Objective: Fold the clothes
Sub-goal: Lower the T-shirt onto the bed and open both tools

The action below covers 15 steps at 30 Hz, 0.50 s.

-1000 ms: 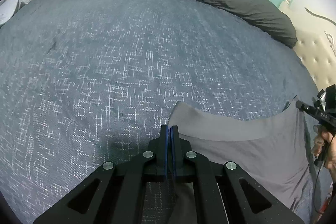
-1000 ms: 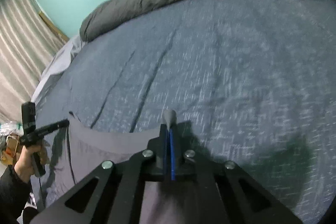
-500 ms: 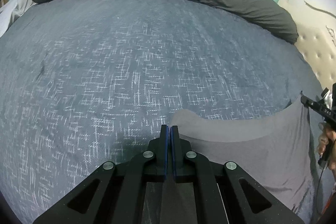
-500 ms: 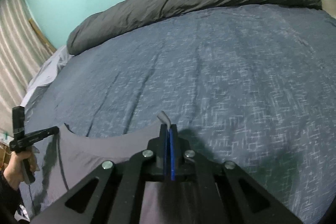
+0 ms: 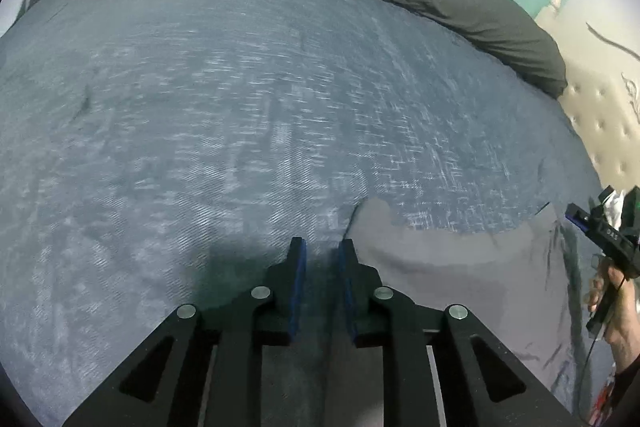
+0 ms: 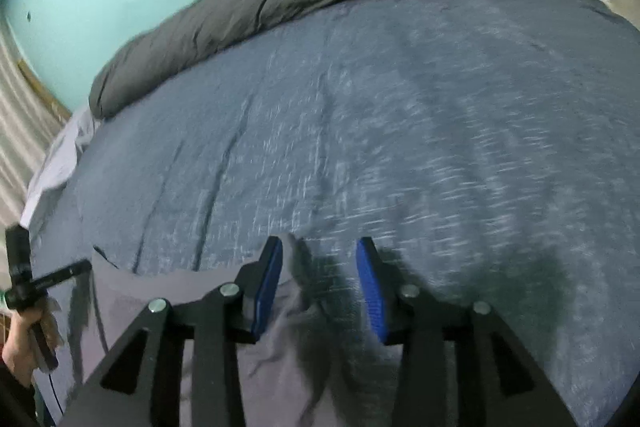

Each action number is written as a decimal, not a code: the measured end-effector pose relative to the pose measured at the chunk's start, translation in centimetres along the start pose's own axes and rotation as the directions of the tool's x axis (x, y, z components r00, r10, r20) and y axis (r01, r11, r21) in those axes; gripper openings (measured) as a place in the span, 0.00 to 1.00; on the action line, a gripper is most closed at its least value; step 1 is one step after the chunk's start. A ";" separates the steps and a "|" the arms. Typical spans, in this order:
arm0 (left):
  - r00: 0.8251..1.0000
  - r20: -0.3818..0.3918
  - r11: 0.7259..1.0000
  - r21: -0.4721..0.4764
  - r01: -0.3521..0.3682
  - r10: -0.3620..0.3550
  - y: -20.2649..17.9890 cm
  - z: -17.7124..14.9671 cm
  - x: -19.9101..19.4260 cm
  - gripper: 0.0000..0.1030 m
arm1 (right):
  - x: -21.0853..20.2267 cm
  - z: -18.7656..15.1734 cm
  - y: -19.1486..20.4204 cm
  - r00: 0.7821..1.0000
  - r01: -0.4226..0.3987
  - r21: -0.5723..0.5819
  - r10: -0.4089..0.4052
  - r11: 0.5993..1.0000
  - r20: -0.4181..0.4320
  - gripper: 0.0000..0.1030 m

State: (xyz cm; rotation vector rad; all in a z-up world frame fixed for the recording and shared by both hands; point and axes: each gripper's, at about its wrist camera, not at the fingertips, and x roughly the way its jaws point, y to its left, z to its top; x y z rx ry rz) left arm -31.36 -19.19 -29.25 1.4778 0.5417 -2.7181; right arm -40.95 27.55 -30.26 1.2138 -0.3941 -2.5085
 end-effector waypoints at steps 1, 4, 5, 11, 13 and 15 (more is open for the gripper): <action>1.000 -0.001 1.000 -0.005 0.002 -0.002 0.4 -0.3 -0.3 0.18 | -0.9 -0.3 -0.2 1.000 -0.014 0.015 0.014 1.000 0.016 0.37; 1.000 -0.011 1.000 0.003 -0.001 0.001 1.6 -2.4 -1.7 0.18 | -3.6 -1.9 -0.3 0.997 -0.066 0.048 0.064 0.997 0.049 0.38; 1.000 -0.021 1.000 0.006 -0.001 0.001 1.5 -2.4 -1.5 0.18 | -4.5 -2.7 -0.3 0.995 -0.084 0.055 0.081 0.995 0.055 0.38; 0.998 -0.064 1.000 0.007 0.005 -0.004 1.6 -8.5 -5.1 0.19 | -8.6 -8.1 -0.3 0.982 -0.183 0.150 0.175 0.972 0.068 0.38; 0.998 -0.070 1.000 -0.002 0.004 -0.004 1.6 -9.8 -5.5 0.19 | -9.4 -10.0 -0.2 0.979 -0.201 0.185 0.192 0.962 0.064 0.38; 0.997 -0.072 1.000 -0.018 0.007 -0.008 1.6 -10.9 -5.9 0.19 | -9.9 -11.7 0.1 0.980 -0.197 0.198 0.191 0.960 0.047 0.38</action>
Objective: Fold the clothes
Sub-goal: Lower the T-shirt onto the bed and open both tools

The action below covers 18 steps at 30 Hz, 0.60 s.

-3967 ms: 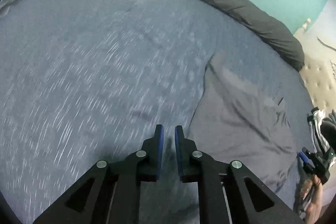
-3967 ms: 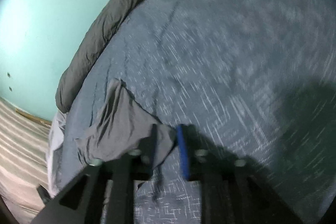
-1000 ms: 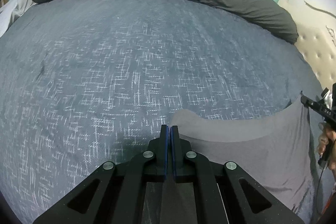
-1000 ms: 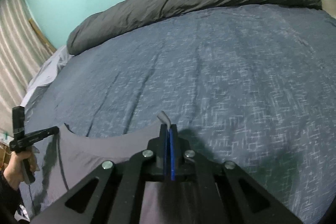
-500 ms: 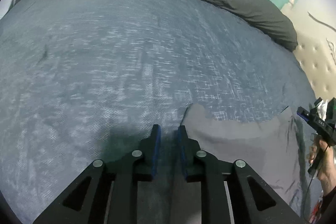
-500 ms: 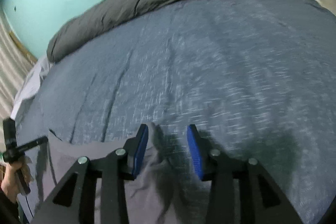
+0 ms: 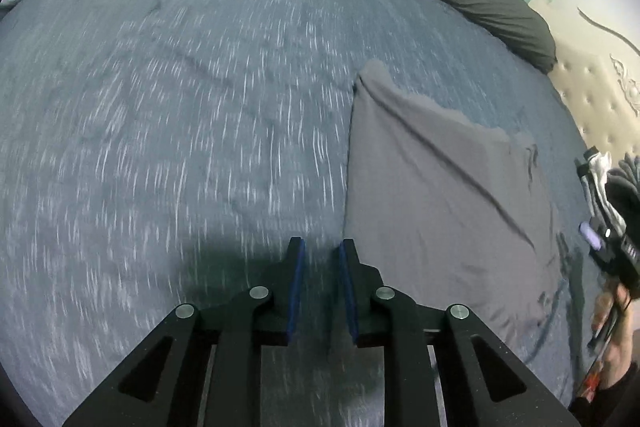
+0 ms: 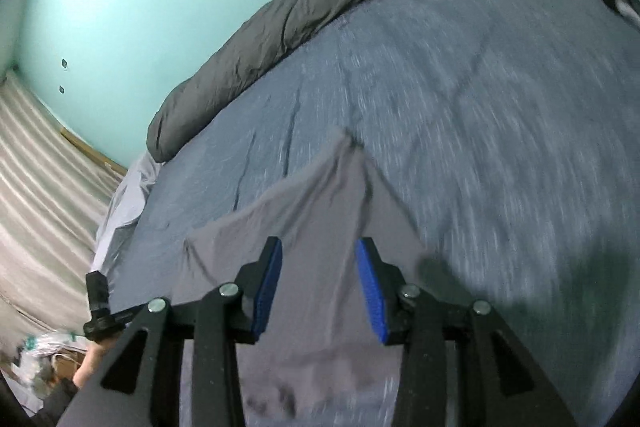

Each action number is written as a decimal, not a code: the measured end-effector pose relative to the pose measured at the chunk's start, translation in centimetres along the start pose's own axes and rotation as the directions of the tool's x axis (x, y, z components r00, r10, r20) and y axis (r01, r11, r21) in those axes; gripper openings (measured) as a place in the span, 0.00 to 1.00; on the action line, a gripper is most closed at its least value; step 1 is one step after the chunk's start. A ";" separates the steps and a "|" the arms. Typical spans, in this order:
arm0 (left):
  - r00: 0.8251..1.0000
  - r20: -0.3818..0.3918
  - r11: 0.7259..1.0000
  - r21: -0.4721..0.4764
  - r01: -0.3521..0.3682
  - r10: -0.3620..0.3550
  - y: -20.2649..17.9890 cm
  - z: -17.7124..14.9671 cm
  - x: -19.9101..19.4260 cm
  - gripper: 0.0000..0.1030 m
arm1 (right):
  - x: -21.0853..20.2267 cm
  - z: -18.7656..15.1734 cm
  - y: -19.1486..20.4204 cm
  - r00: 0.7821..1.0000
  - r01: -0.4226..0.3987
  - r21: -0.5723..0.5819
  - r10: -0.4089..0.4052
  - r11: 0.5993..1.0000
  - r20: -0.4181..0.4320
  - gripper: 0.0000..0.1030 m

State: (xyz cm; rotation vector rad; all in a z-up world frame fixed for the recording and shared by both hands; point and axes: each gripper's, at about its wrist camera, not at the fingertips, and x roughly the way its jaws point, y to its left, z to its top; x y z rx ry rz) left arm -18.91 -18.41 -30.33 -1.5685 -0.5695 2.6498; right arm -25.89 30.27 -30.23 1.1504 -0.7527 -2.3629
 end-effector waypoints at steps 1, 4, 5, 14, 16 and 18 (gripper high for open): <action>1.000 -0.002 1.000 -0.001 -0.004 0.004 -0.1 -0.6 -0.1 0.19 | -0.1 -0.7 0.1 1.000 0.005 0.002 -0.005 1.000 -0.010 0.38; 1.000 -0.013 1.000 0.003 -0.019 0.019 -0.5 -1.6 -0.1 0.19 | -0.8 -2.4 0.2 1.000 -0.005 0.023 0.006 1.000 -0.012 0.38; 0.999 -0.016 1.000 0.007 -0.028 0.028 -0.7 -1.9 -0.2 0.19 | -1.0 -2.9 0.2 1.000 -0.007 0.025 0.007 1.000 -0.010 0.40; 0.997 -0.024 0.997 0.017 -0.079 0.079 -1.5 -3.6 -0.3 0.20 | -1.6 -4.4 0.3 1.000 -0.016 0.016 0.016 1.000 0.021 0.44; 0.996 -0.025 0.996 0.011 -0.087 0.087 -1.4 -3.9 -0.3 0.20 | -1.3 -4.6 0.0 1.000 -0.028 0.030 0.028 0.999 0.007 0.44; 0.996 -0.026 0.996 0.003 -0.090 0.090 -1.4 -4.0 0.0 0.20 | -1.2 -4.7 -0.2 0.999 -0.036 0.040 0.036 0.999 0.002 0.44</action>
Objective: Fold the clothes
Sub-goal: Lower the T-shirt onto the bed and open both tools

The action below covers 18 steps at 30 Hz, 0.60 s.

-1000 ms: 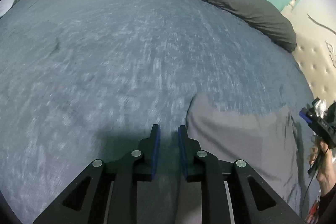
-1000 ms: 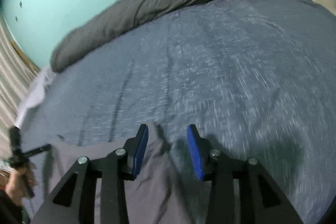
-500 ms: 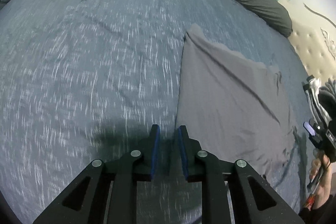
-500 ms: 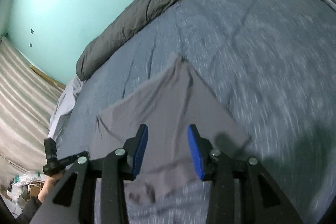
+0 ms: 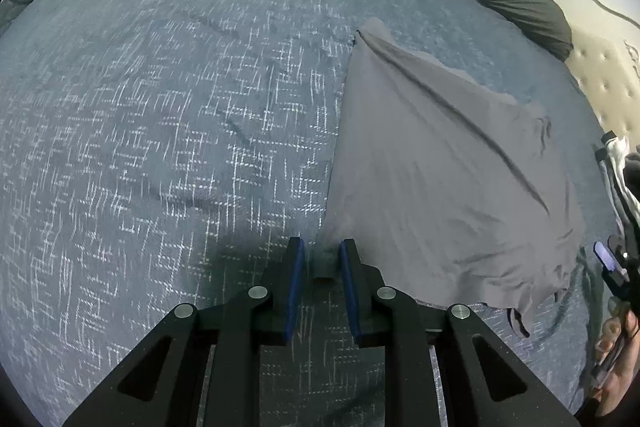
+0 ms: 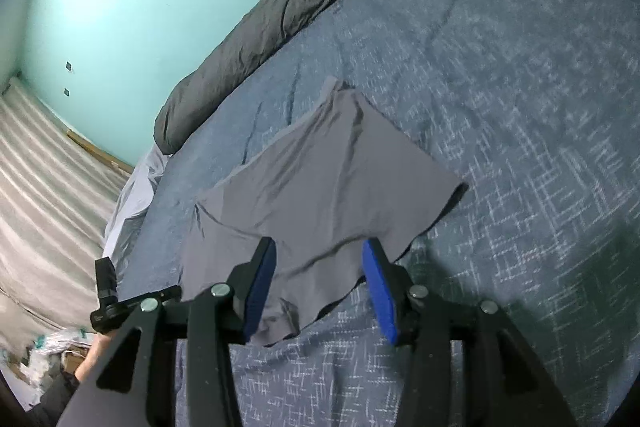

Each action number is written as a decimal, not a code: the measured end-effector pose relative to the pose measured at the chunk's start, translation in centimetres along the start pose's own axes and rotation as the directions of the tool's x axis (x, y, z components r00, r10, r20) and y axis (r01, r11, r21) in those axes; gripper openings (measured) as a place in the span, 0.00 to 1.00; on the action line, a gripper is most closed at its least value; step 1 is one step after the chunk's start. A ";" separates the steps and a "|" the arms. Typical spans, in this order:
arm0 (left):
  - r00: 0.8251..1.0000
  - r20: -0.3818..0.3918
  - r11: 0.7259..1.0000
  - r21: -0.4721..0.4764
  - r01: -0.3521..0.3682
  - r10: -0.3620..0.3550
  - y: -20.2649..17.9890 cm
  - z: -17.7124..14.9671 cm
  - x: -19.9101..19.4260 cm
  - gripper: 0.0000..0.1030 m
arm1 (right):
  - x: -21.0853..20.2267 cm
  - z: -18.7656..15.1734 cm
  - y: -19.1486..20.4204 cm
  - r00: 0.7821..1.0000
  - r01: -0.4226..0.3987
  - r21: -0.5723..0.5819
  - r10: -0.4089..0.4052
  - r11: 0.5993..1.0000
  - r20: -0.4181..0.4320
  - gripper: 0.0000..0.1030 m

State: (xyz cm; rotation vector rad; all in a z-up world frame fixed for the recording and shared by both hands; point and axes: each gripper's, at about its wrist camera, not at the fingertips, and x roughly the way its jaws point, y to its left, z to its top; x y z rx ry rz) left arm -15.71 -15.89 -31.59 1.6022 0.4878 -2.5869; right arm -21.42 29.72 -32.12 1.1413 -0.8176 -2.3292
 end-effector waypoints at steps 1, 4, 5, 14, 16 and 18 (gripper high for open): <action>1.000 -0.001 1.000 0.000 0.000 0.000 -0.1 0.1 0.3 0.20 | 0.0 0.1 0.0 1.000 0.000 0.000 0.000 1.000 0.003 0.44; 1.000 -0.008 1.000 0.001 -0.001 0.001 -0.3 0.0 0.6 0.20 | -0.1 0.3 0.0 1.000 -0.001 0.000 0.001 1.000 0.012 0.44; 1.000 -0.008 1.000 0.000 -0.002 0.002 -0.2 0.0 0.5 0.20 | -0.1 0.3 0.1 1.000 -0.003 -0.002 0.003 1.000 0.016 0.44; 1.000 -0.004 1.000 0.015 -0.006 0.007 -0.9 -0.1 0.6 0.19 | 0.3 0.4 -0.2 1.000 -0.008 0.015 0.008 1.000 0.022 0.44; 1.000 -0.002 1.000 0.013 -0.003 0.003 -0.9 -0.1 0.6 0.14 | 0.2 0.5 -0.3 1.000 -0.008 0.018 0.008 1.000 0.025 0.44; 1.000 0.001 1.000 0.012 0.000 0.000 -0.9 0.0 0.6 0.06 | 0.3 0.5 -0.3 1.000 -0.009 0.021 0.008 1.000 0.026 0.44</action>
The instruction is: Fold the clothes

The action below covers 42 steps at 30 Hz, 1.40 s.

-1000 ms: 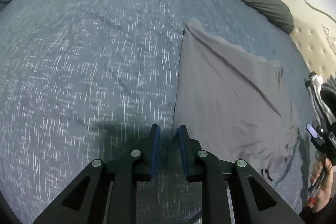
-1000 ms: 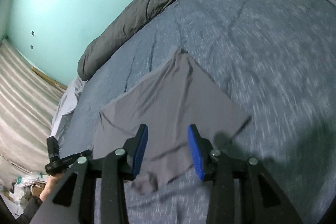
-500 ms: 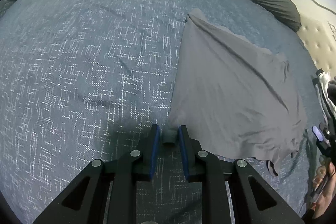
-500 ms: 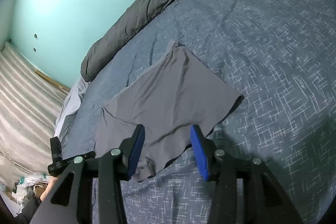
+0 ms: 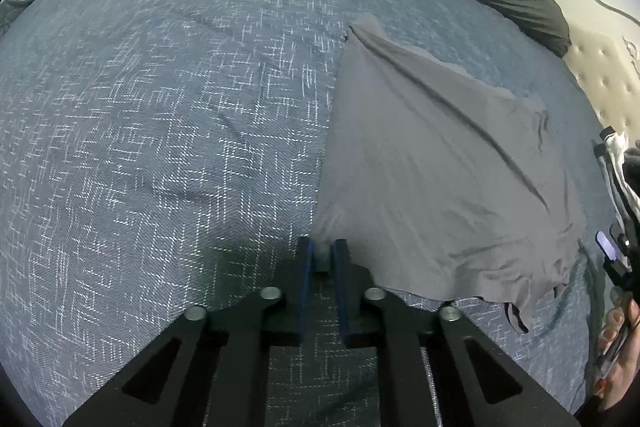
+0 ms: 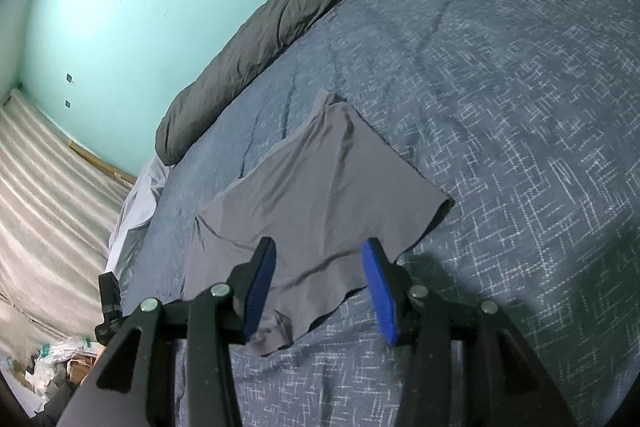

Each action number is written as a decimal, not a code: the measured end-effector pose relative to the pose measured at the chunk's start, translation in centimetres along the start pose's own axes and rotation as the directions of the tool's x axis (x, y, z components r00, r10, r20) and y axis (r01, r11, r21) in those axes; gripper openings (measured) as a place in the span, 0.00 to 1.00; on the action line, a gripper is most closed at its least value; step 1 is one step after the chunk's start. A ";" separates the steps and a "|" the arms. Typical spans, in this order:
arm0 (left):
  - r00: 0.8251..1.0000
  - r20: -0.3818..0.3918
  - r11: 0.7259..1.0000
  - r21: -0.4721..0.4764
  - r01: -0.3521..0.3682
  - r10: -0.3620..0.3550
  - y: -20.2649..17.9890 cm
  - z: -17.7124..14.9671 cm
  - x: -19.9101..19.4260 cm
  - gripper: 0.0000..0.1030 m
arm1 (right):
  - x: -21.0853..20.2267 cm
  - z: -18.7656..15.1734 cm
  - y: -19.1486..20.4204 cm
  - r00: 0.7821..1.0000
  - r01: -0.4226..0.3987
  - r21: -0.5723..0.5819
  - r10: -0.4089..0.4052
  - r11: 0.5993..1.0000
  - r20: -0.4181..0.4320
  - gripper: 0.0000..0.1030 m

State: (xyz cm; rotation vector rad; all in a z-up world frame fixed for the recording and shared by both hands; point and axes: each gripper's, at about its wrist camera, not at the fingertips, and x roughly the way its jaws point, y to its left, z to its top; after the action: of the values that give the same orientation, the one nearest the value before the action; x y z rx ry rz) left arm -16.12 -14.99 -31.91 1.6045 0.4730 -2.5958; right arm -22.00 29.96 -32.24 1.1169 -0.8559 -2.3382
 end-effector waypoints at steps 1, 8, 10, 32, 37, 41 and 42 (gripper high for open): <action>1.000 0.004 1.000 0.001 0.002 -0.002 0.0 0.0 -0.1 0.05 | 0.0 0.0 0.0 1.000 0.000 0.002 0.000 1.000 -0.001 0.44; 0.999 0.035 1.000 0.021 0.014 -0.015 -0.5 0.6 -1.7 0.02 | 0.0 -0.1 -0.4 1.000 -0.005 0.021 0.005 1.000 -0.001 0.44; 0.999 0.042 0.999 0.031 0.021 -0.022 -0.9 0.9 -2.3 0.02 | 0.0 -0.1 -0.4 1.000 -0.006 0.023 0.006 1.000 0.001 0.44; 0.992 0.058 0.961 0.260 0.093 -0.112 -16.7 5.7 -4.5 0.02 | -2.9 1.7 -2.8 0.998 -0.020 0.092 0.015 0.996 0.059 0.44; 0.989 0.026 0.922 0.365 0.127 -0.147 -24.0 6.1 -4.2 0.02 | -3.6 2.2 -4.0 0.997 -0.033 0.122 0.025 0.992 0.068 0.44; 0.985 -0.032 0.881 0.442 0.167 -0.171 -30.6 5.7 -1.8 0.02 | -4.1 2.5 -4.9 0.997 -0.043 0.143 0.034 0.989 0.068 0.44; 0.984 -0.059 0.874 0.451 0.178 -0.170 -32.0 5.3 -0.6 0.02 | -4.2 2.6 -5.1 0.997 -0.046 0.146 0.036 0.988 0.067 0.44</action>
State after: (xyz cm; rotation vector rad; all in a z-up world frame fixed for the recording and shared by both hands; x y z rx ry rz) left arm -26.98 13.91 -21.81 1.7796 -0.0048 -3.0004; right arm -22.09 37.00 -32.11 1.0759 -1.0810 -2.3194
